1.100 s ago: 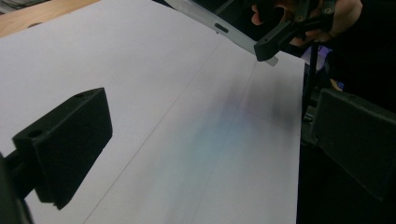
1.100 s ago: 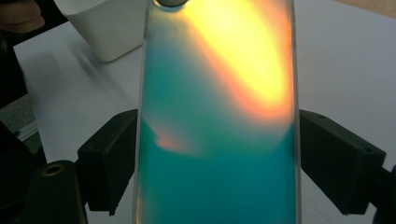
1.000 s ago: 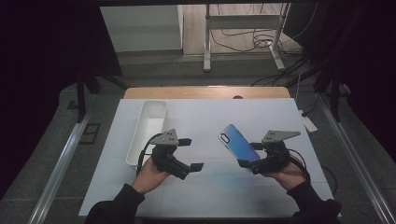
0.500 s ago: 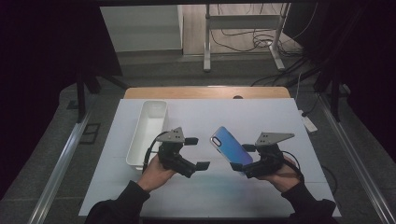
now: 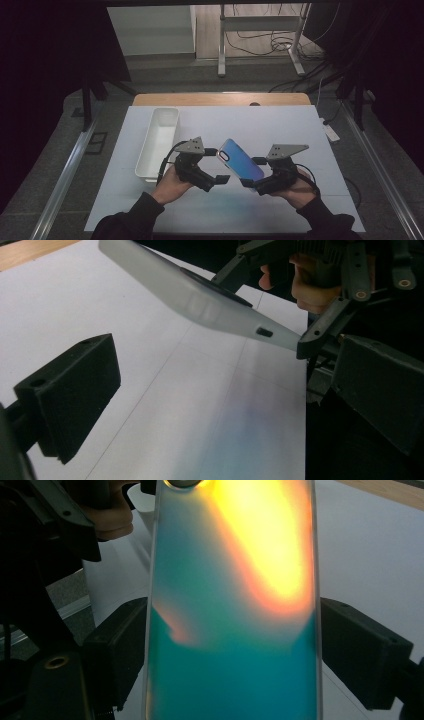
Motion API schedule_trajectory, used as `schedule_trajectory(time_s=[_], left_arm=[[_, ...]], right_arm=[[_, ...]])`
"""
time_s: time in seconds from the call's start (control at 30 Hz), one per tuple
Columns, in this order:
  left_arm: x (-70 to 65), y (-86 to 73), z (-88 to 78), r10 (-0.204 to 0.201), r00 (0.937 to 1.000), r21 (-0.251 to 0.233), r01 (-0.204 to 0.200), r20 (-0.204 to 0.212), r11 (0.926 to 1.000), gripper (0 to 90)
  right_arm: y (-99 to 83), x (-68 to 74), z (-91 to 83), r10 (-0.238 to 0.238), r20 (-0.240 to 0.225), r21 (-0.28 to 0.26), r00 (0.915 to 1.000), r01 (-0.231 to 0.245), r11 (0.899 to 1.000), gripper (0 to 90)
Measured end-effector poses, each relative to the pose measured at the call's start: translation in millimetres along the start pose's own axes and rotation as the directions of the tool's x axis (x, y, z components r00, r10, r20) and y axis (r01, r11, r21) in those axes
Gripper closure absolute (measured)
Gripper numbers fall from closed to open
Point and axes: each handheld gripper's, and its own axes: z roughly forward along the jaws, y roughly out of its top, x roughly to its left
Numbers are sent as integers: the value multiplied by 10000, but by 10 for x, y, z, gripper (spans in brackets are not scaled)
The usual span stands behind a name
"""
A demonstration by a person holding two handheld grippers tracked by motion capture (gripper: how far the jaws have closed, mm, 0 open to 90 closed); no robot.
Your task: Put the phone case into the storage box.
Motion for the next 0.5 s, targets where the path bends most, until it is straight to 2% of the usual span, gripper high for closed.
schedule_trajectory(time_s=[0.17, 0.3, 0.37, 0.5], left_arm=[[-16, 7, 14, 66, 10000, 59, -67, 75, 10000, 0], [-15, 8, -11, 107, 9994, -58, -105, 337, 9999, 22], [-19, 8, -31, 149, 9987, -132, -143, 477, 9998, 75], [-24, 5, -71, 188, 9961, -228, -169, 863, 9996, 248]], right_arm=[[11, 32, 11, -72, -109, -24, 9999, 72, 10000, 169], [14, 44, 13, -106, -150, -69, 9998, 105, 9999, 169], [14, 48, 12, -111, -173, -81, 9998, 109, 9999, 169], [15, 54, 12, -145, -207, -105, 9997, 142, 9998, 169]])
